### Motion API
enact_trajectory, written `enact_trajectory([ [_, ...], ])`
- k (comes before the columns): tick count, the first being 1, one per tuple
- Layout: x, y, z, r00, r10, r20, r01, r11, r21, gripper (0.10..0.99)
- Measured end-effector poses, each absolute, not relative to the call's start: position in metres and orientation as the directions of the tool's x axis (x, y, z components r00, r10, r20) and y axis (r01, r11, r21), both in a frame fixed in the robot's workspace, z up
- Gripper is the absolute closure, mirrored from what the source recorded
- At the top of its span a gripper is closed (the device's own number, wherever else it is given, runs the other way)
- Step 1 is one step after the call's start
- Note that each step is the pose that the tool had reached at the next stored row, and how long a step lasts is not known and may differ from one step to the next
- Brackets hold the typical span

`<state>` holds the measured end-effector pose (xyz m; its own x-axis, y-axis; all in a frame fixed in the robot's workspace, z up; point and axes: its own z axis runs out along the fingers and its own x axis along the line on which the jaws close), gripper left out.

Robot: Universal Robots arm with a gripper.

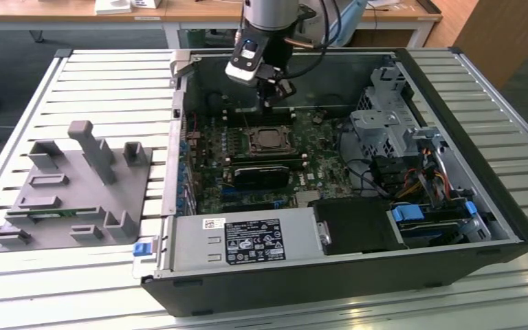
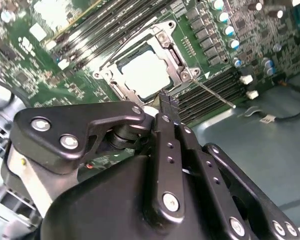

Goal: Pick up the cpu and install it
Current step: 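Install the first cpu locking lever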

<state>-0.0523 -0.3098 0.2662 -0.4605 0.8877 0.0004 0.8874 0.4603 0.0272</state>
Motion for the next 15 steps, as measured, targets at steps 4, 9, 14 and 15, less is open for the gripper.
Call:
enact_trajectory([
  [4, -0.0523, -0.3099, 0.2659, -0.524, 0.852, 0.0, 0.851, 0.524, 0.027, 0.98],
  [9, -0.0527, -0.3099, 0.2655, -0.584, 0.812, 0.0, 0.811, 0.584, 0.027, 0.98],
  [14, -0.0529, -0.3099, 0.265, -0.652, 0.758, 0.0, 0.758, 0.652, 0.027, 0.98],
  [15, -0.0528, -0.3099, 0.2648, -0.666, 0.746, 0.0, 0.746, 0.666, 0.027, 0.98],
])
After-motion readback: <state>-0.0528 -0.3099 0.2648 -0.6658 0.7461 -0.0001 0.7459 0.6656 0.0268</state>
